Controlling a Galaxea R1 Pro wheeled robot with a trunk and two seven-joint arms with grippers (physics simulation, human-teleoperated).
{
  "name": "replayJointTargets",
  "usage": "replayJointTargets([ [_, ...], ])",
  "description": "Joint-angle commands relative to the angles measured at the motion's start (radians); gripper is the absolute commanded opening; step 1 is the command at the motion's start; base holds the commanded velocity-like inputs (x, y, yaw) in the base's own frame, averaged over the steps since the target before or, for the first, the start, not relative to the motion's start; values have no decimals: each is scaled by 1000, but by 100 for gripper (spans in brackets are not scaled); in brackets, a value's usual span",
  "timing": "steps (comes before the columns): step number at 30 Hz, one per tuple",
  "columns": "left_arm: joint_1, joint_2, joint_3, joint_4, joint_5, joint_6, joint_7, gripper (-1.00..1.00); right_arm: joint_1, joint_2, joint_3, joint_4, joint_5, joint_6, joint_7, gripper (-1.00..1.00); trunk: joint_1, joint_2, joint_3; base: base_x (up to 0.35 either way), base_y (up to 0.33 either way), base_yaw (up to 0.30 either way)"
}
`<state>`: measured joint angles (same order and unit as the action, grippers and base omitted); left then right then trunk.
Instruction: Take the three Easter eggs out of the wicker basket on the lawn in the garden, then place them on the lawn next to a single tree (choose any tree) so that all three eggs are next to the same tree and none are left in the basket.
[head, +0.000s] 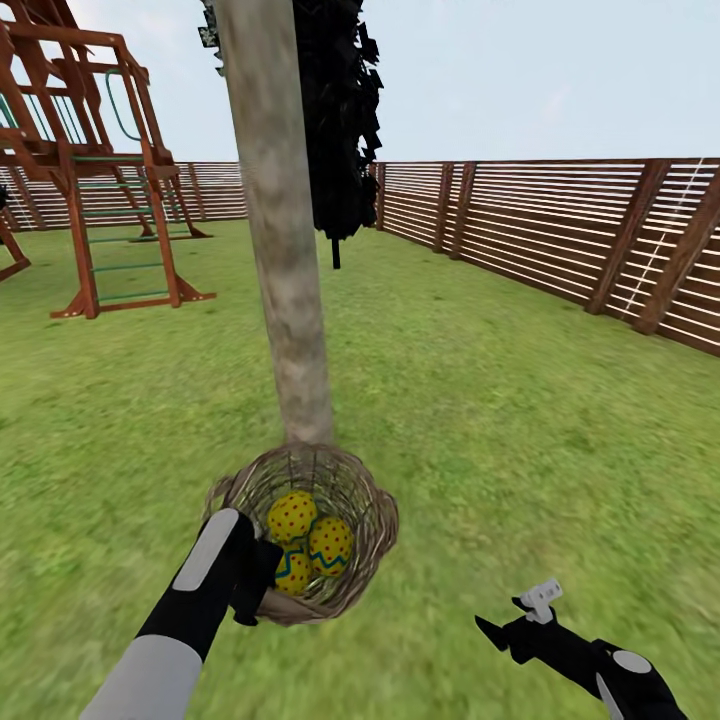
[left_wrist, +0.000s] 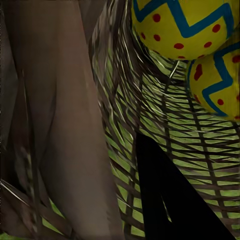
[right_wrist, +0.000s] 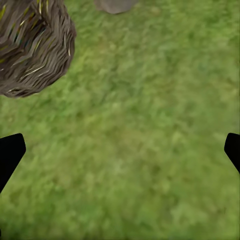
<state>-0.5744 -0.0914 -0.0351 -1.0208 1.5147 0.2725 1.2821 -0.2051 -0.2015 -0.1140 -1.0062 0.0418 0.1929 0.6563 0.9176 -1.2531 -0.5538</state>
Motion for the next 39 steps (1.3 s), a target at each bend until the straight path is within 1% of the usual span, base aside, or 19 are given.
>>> replayJointTargets([
  [1,-1,1,0,0,2,14,1,-100,-1,1,-3,-2,4,6,6,100,4,-8,-4,0,0,0],
  [9,-1,-1,2,33,4,13,0,-100,-1,1,-3,-15,3,6,8,100,35,-64,-29,0,0,0],
  [12,-1,-2,1,68,2,13,-1,-100,-1,1,-2,-15,3,6,8,100,46,-85,-39,0,0,0],
  [16,-1,-2,1,71,2,13,-1,-100,-1,11,-1,-15,3,6,7,100,61,-113,-51,0,0,0],
  [19,-1,-2,1,73,3,13,-3,-100,-1,13,-1,-15,3,5,7,100,73,-134,-61,0,0,0],
  [20,-1,-2,2,84,4,13,-15,-100,-1,13,-1,-15,3,6,7,100,77,-141,-64,0,0,0],
  [22,-1,-1,7,139,3,13,-60,-100,-1,14,-1,-15,3,6,7,100,84,-155,-70,0,0,0],
  [23,-1,-1,7,147,2,13,-66,-100,-1,14,-1,-15,3,6,6,100,88,-162,-73,0,0,0],
  [39,-1,1,7,156,5,13,-68,-100,-1,14,-1,-16,4,6,6,100,150,-274,-123,0,0,0],
])
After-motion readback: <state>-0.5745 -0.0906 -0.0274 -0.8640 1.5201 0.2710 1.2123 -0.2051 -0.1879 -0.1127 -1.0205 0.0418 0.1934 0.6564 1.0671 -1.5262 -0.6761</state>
